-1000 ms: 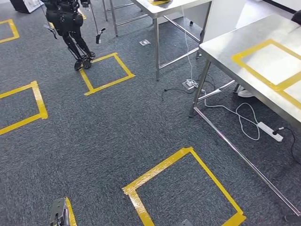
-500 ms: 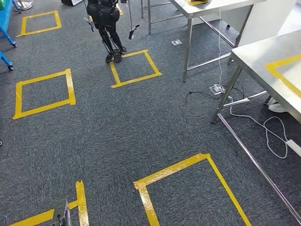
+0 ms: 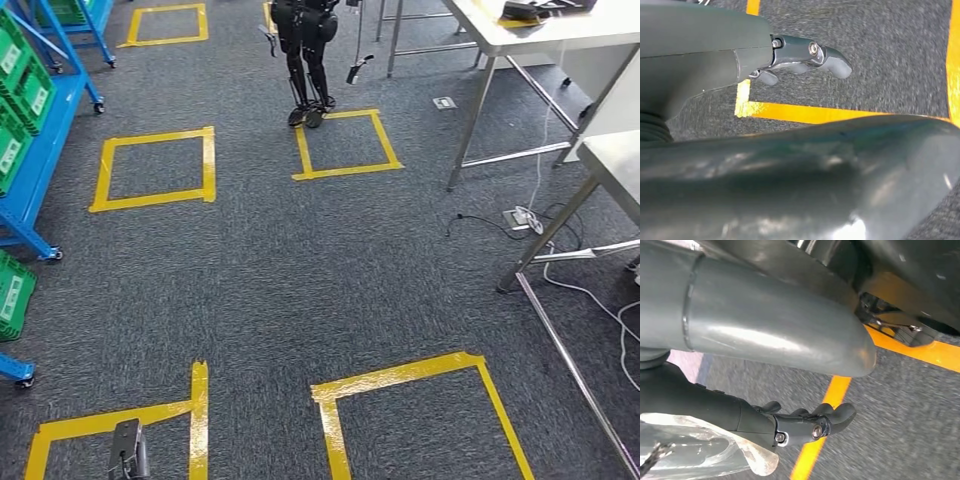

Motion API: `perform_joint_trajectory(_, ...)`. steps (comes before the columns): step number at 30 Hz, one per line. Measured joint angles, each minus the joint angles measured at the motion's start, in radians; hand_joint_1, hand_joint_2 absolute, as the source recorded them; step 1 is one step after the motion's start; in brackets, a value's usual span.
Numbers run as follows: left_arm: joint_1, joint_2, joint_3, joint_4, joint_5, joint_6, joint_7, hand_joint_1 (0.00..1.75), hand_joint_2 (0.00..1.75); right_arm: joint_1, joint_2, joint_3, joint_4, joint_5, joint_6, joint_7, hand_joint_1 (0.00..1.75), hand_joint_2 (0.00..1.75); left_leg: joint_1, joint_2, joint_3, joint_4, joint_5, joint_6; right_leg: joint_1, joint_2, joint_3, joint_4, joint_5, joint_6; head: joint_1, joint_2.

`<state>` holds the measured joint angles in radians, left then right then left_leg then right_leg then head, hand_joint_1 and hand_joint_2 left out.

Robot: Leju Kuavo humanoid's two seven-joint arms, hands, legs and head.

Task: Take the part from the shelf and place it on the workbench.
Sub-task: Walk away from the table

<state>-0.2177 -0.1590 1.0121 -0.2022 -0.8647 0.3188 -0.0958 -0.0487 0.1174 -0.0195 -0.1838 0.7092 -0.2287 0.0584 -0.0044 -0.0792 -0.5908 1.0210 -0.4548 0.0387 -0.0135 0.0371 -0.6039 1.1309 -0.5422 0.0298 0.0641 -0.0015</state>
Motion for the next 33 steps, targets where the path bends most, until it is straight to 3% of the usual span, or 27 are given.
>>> perform_joint_trajectory(1,-0.002,0.000,0.000,0.000,0.000,0.000,0.000,0.00,0.00,0.000,0.000,0.000,0.000,0.000,0.000,0.000,0.00,0.00,0.000,-0.013,-0.002,0.003,0.000,-0.003,-0.003,0.023,0.027,-0.060,0.022,-0.002,-0.001,0.000)
perform_joint_trajectory(3,-0.004,-0.001,0.000,0.000,0.000,-0.001,0.000,0.00,0.00,-0.001,0.000,0.000,0.001,0.000,0.001,0.000,0.00,0.00,0.002,-0.036,-0.011,0.005,0.004,-0.015,-0.004,0.047,0.053,-0.111,0.029,-0.005,-0.001,0.000)
perform_joint_trajectory(5,-0.001,0.001,0.000,0.000,0.000,-0.001,0.001,0.00,0.00,-0.003,0.000,0.000,0.000,0.002,0.002,0.000,0.00,0.00,0.006,-0.052,-0.018,0.005,0.008,-0.028,-0.002,0.028,0.059,-0.119,0.032,-0.013,-0.001,0.000)
perform_joint_trajectory(7,0.001,0.002,0.000,0.000,-0.001,-0.001,0.002,0.00,0.00,-0.003,0.000,0.000,0.000,0.005,0.002,-0.001,0.00,0.00,0.005,-0.015,-0.034,0.038,-0.014,-0.037,-0.004,0.002,0.065,-0.127,0.037,-0.023,-0.005,0.000)
perform_joint_trajectory(9,-0.003,0.001,0.000,0.000,-0.003,0.000,0.002,0.00,0.00,-0.002,0.000,0.001,0.000,0.006,0.004,-0.002,0.00,0.00,0.004,0.045,-0.082,0.144,-0.072,-0.046,-0.002,-0.028,0.069,-0.131,0.037,-0.031,-0.010,0.000)
perform_joint_trajectory(11,-0.005,0.000,0.000,0.000,-0.003,0.000,0.003,0.00,0.00,-0.001,0.000,0.001,0.001,0.006,0.006,-0.003,0.00,0.00,0.010,0.066,-0.135,0.261,-0.119,-0.054,0.000,-0.059,0.069,-0.131,0.034,-0.034,-0.011,0.000)
perform_joint_trajectory(12,-0.003,0.000,0.000,0.000,-0.004,0.000,0.003,0.00,0.00,-0.001,-0.001,0.001,0.001,0.006,0.007,-0.003,0.00,0.00,0.012,0.070,-0.142,0.280,-0.117,-0.056,0.000,-0.074,0.070,-0.130,0.032,-0.033,-0.011,0.000)
perform_joint_trajectory(13,-0.002,0.001,0.000,0.000,-0.004,0.000,0.003,0.00,0.00,-0.001,-0.001,0.001,0.001,0.006,0.008,-0.003,0.00,0.00,0.014,0.073,-0.130,0.260,-0.097,-0.057,0.000,-0.088,0.072,-0.130,0.030,-0.033,-0.011,0.000)
perform_joint_trajectory(14,-0.002,0.002,0.000,0.000,-0.004,0.000,0.003,0.00,0.00,-0.002,-0.001,0.001,0.001,0.007,0.008,-0.003,0.00,0.00,0.014,0.083,-0.100,0.203,-0.063,-0.057,0.000,-0.101,0.076,-0.130,0.027,-0.031,-0.011,0.000)
perform_joint_trajectory(16,-0.004,0.002,0.000,0.000,-0.006,0.000,0.003,0.00,0.00,-0.002,-0.001,0.002,0.001,0.009,0.009,-0.003,0.00,0.00,0.007,0.135,-0.033,0.072,-0.014,-0.052,0.004,-0.124,0.083,-0.129,0.020,-0.023,-0.012,0.000)
perform_joint_trajectory(18,-0.008,0.002,0.000,0.000,-0.008,-0.001,0.003,0.00,0.00,-0.003,-0.001,0.004,0.001,0.016,0.011,-0.002,0.00,0.00,-0.003,0.172,-0.008,0.015,-0.007,-0.040,0.011,-0.146,0.087,-0.128,0.013,-0.014,-0.012,0.000)
perform_joint_trajectory(20,-0.008,0.002,0.000,0.000,-0.012,-0.001,0.003,0.00,0.00,-0.004,-0.001,0.006,0.000,0.025,0.014,-0.002,0.00,0.00,-0.006,0.153,-0.011,0.011,-0.009,-0.026,0.013,-0.170,0.093,-0.130,0.007,-0.005,-0.012,0.000)
perform_joint_trajectory(21,-0.007,0.002,0.000,0.000,-0.014,-0.001,0.003,0.00,0.00,-0.005,-0.001,0.008,0.000,0.030,0.016,-0.002,0.00,0.00,-0.005,0.140,-0.010,0.009,-0.007,-0.020,0.011,-0.162,0.093,-0.125,-0.001,0.001,-0.011,0.000)
perform_joint_trajectory(23,-0.009,0.002,0.000,0.000,-0.015,0.000,0.003,0.00,0.00,-0.006,-0.001,0.012,0.000,0.035,0.018,-0.001,0.00,0.00,0.000,0.113,-0.008,0.004,-0.004,-0.006,0.006,-0.110,0.068,-0.066,-0.041,0.009,-0.007,0.000)
perform_joint_trajectory(24,-0.011,0.002,0.000,0.000,-0.015,0.000,0.003,0.00,0.00,-0.006,-0.001,0.013,0.000,0.036,0.019,0.000,0.00,0.00,0.001,0.100,-0.008,0.004,-0.003,0.000,0.004,-0.075,0.037,-0.003,-0.072,0.010,-0.004,0.000)
perform_joint_trajectory(25,-0.012,0.003,0.000,0.000,-0.015,0.000,0.003,0.00,0.00,-0.005,-0.001,0.014,0.000,0.037,0.019,0.000,0.00,0.00,0.000,0.085,-0.009,0.004,-0.003,0.003,0.004,-0.054,0.000,0.070,-0.101,0.009,-0.002,0.000)
perform_joint_trajectory(26,-0.012,0.003,0.000,0.000,-0.015,0.000,0.003,0.00,0.00,-0.003,-0.001,0.015,0.000,0.037,0.019,0.001,0.00,0.00,-0.001,0.071,-0.008,0.004,-0.003,0.005,0.004,-0.045,-0.034,0.131,-0.119,0.009,-0.002,0.000)
perform_joint_trajectory(27,-0.011,0.003,0.000,0.000,-0.015,0.000,0.004,0.00,0.00,-0.001,-0.001,0.015,0.000,0.036,0.020,0.001,0.00,0.00,-0.002,0.054,-0.008,0.004,-0.003,0.006,0.004,-0.040,-0.059,0.166,-0.120,0.007,-0.002,0.000)
perform_joint_trajectory(28,-0.010,0.002,0.000,0.000,-0.015,0.000,0.004,0.00,0.00,0.000,-0.001,0.015,0.000,0.036,0.020,0.001,0.00,0.00,-0.003,0.038,-0.007,0.004,-0.003,0.006,0.005,-0.037,-0.064,0.161,-0.100,0.004,-0.002,0.000)
perform_joint_trajectory(30,-0.009,0.002,0.000,0.000,-0.015,-0.001,0.006,0.00,0.00,-0.001,-0.001,0.015,0.000,0.036,0.021,0.001,0.00,0.00,-0.003,0.008,-0.003,0.005,-0.004,0.005,0.004,-0.017,-0.023,0.043,-0.018,-0.004,-0.002,0.000)
perform_joint_trajectory(32,-0.010,0.002,0.000,0.000,-0.015,-0.001,0.006,0.00,0.00,-0.002,-0.001,0.015,0.001,0.036,0.021,0.001,0.00,0.00,-0.001,-0.016,-0.005,0.007,-0.004,0.000,0.000,0.035,0.029,-0.075,0.031,-0.008,-0.003,0.000)
perform_joint_trajectory(33,-0.010,0.002,0.000,0.000,-0.015,-0.001,0.006,0.00,0.00,-0.002,-0.001,0.015,0.001,0.036,0.021,0.001,0.00,0.00,0.000,-0.026,-0.008,0.008,-0.002,-0.005,-0.001,0.055,0.042,-0.103,0.035,-0.009,-0.003,0.000)
